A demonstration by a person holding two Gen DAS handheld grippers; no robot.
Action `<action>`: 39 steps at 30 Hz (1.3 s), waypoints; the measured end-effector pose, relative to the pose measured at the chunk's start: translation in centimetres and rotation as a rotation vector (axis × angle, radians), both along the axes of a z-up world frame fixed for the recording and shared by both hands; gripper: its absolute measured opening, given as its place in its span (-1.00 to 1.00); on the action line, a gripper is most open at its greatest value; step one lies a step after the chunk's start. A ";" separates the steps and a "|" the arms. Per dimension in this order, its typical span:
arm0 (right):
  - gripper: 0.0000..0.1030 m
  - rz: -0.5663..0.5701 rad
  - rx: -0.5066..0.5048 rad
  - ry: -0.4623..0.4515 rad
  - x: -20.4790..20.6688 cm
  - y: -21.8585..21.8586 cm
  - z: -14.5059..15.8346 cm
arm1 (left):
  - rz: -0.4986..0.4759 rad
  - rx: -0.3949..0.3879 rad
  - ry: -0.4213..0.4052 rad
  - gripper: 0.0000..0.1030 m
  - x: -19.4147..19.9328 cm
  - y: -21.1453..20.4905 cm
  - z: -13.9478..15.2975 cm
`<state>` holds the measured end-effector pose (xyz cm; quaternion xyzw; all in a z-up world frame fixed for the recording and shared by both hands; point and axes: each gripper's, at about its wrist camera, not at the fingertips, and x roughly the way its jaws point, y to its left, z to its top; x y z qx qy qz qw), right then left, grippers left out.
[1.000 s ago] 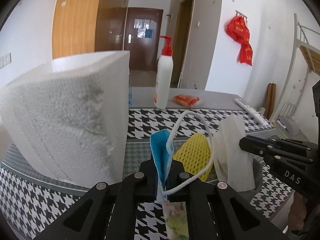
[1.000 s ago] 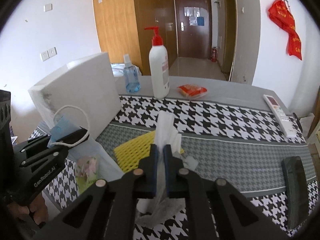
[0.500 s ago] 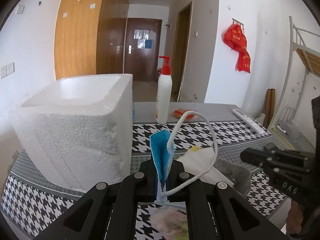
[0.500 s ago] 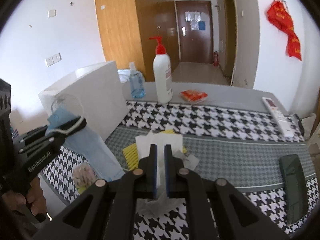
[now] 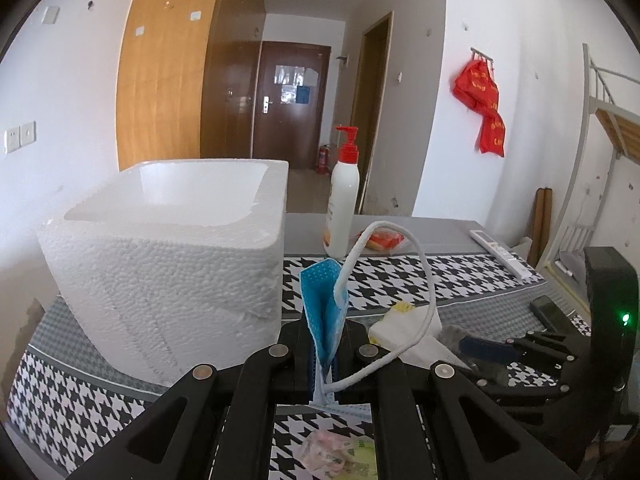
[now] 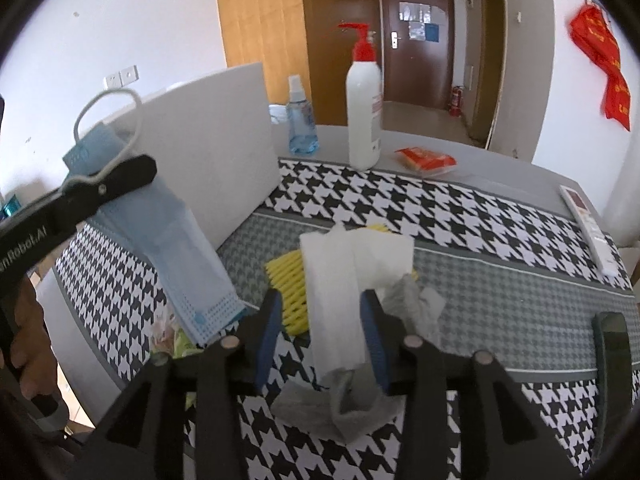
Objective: Organize soft objects
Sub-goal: 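Lift the blue mask with the left gripper while the right gripper pulls the tissue up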
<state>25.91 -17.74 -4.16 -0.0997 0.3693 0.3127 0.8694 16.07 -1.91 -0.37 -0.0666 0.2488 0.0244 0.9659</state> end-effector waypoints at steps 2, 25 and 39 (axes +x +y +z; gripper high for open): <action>-0.13 -0.002 -0.019 0.010 0.2 0.4 -0.5 | 0.000 -0.005 0.001 -0.89 -0.1 0.2 -0.1; -0.89 -0.037 -0.008 0.046 1.0 -0.3 -0.8 | -0.029 -0.010 -0.001 -0.89 -0.5 0.8 0.0; -0.90 -0.086 0.110 -0.038 -0.4 -1.8 4.0 | -0.048 0.004 -0.037 -0.89 -0.6 0.9 1.5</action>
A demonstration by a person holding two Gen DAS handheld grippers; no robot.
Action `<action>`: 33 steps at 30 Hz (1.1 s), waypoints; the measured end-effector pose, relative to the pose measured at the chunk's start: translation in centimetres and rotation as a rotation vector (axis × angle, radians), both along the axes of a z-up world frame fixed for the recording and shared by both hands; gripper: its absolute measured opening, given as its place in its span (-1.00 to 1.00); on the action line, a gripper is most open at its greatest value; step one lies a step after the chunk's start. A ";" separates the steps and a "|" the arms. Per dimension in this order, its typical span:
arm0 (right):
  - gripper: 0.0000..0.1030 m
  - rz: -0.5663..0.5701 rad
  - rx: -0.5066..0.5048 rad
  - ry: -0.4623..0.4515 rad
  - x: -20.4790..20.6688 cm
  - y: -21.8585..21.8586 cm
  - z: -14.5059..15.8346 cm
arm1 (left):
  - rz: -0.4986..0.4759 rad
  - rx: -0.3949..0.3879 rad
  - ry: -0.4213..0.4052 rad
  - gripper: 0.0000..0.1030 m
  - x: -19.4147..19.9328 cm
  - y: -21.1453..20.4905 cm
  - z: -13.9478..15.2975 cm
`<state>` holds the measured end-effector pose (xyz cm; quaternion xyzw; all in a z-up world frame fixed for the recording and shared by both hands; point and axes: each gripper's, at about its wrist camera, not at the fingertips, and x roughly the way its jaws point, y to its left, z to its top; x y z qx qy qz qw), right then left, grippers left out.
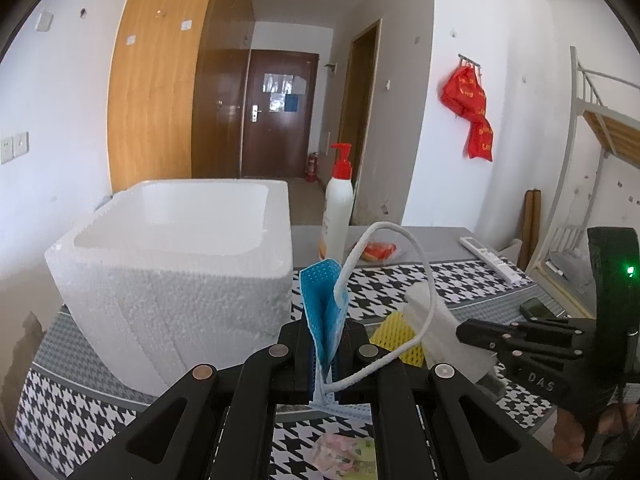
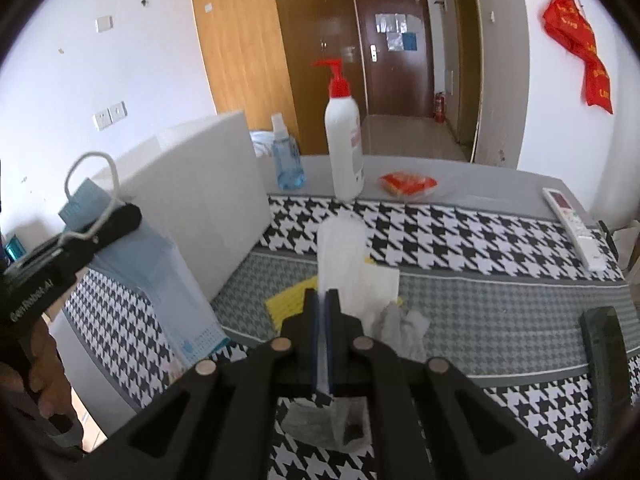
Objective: Organize soft objects
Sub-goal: 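Lift the blue mask with the left gripper while the right gripper pulls the tissue up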
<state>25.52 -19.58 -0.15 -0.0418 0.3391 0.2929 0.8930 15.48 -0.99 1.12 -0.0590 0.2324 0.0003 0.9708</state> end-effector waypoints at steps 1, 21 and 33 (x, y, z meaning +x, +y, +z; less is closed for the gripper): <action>-0.90 -0.003 0.007 -0.006 -0.1 -0.1 0.3 | -0.001 0.002 -0.003 -0.89 0.0 0.0 0.1; 0.08 0.051 -0.177 0.069 0.7 3.2 -5.9 | -0.007 -0.007 0.007 -0.89 0.4 0.7 -0.4; -0.84 0.011 -0.187 0.122 1.5 2.5 -7.0 | -0.013 -0.015 0.016 -0.89 0.5 0.9 -0.9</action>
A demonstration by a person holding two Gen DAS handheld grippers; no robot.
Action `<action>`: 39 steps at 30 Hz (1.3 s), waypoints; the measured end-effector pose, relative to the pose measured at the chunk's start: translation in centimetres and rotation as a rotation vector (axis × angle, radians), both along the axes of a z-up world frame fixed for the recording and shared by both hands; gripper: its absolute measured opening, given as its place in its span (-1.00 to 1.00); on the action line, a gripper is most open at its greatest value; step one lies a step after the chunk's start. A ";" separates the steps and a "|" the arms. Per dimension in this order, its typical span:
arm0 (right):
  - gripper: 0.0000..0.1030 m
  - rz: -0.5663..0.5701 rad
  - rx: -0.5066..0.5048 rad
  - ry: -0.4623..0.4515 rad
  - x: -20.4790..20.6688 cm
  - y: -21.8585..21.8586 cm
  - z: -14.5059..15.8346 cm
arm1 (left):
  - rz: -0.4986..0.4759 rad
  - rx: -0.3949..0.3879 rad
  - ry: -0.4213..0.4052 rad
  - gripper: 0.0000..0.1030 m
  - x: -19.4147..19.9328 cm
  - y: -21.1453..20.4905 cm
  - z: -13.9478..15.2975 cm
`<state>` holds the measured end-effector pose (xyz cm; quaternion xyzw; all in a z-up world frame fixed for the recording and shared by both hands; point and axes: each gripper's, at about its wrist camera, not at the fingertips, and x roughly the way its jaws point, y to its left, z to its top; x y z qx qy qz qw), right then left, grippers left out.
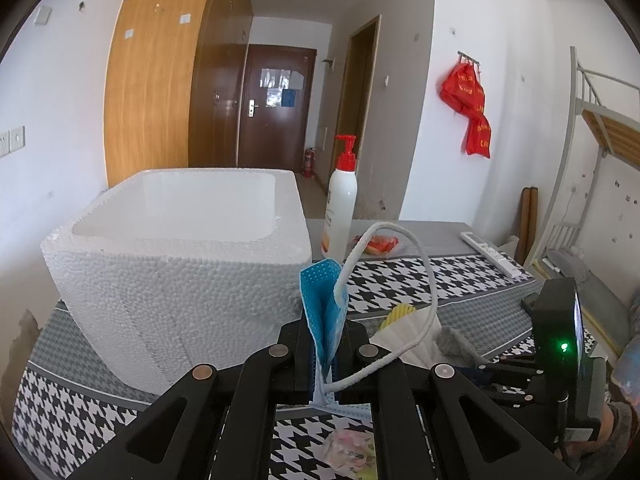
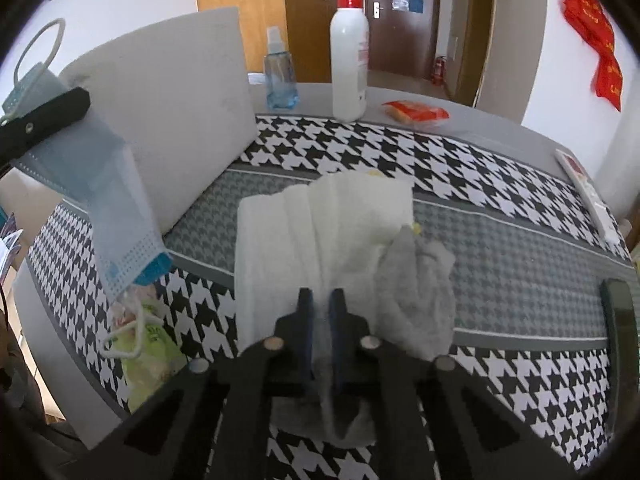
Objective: Organize soft objects
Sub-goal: 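Lift the blue mask with the left gripper while the right gripper pulls the tissue up, then lift the white tissue higher out of the basket with the right gripper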
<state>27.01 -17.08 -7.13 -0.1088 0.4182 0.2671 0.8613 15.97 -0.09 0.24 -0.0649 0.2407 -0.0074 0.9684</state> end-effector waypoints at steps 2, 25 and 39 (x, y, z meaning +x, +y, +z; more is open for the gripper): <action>-0.85 -0.008 -0.002 -0.004 0.0 -0.1 0.1 | -0.001 -0.001 0.001 -0.89 0.0 0.0 0.0; -0.85 -0.008 -0.059 -0.002 0.3 0.4 0.0 | 0.006 -0.008 -0.011 -0.89 -0.7 0.5 0.1; -0.85 -0.064 0.143 -0.102 -1.1 -3.0 6.2 | 0.008 -0.002 -0.046 -0.89 -1.3 0.3 1.1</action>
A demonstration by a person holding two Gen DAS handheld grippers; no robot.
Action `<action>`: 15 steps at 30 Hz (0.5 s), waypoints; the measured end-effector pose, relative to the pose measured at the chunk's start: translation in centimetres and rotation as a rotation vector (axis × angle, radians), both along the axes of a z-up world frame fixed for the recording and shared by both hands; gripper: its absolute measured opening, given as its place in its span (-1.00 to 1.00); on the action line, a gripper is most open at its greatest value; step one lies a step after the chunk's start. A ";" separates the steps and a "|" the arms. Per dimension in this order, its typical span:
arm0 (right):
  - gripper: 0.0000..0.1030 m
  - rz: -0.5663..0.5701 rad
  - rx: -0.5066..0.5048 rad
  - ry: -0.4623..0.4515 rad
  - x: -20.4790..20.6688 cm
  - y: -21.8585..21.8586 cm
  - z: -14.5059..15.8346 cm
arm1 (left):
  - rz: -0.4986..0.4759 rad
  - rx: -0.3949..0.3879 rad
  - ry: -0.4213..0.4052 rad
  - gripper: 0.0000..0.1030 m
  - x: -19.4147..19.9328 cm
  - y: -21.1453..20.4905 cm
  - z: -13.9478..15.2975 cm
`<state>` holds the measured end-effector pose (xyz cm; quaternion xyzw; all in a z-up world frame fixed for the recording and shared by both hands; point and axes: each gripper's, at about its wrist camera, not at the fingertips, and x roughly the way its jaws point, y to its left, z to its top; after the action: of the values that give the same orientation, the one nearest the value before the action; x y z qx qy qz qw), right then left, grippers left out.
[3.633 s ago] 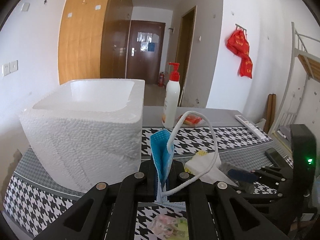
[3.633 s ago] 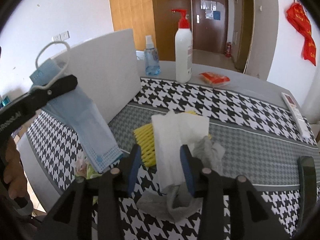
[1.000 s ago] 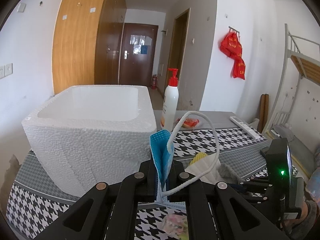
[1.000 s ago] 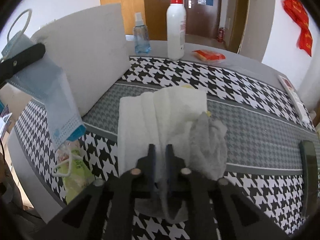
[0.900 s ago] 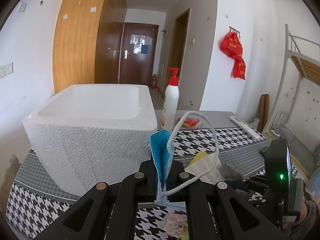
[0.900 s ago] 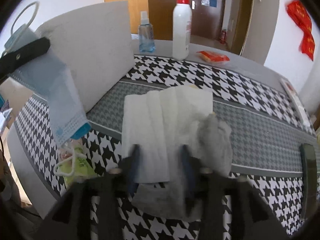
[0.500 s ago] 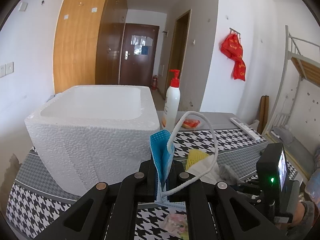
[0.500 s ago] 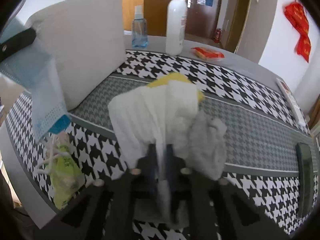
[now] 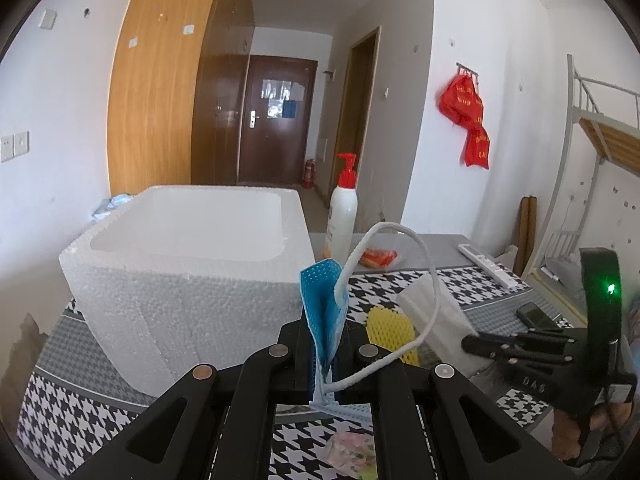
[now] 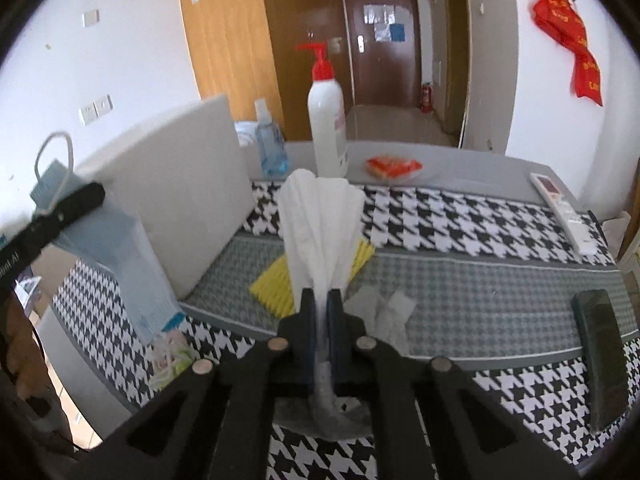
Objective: Organize soft objects
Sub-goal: 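Lift the white tissue higher out of the basket with the right gripper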
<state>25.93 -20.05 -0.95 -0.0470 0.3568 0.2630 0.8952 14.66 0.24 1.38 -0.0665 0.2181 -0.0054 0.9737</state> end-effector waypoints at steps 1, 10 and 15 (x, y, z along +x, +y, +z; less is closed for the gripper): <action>-0.85 -0.001 0.015 -0.001 0.0 -0.1 0.2 | 0.000 -0.001 -0.002 -0.89 0.0 0.0 0.1; -0.85 -0.052 0.144 -0.116 -1.4 -1.7 2.5 | 0.003 0.020 -0.038 -0.89 -0.9 -0.2 1.0; -0.85 -0.076 0.140 -0.148 -2.0 -1.5 2.6 | -0.011 0.028 -0.062 -0.89 -1.5 -0.5 1.6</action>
<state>23.98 -21.55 1.61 0.0099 0.2720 0.2488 0.9295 13.19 -0.29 3.00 -0.0515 0.1883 -0.0100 0.9807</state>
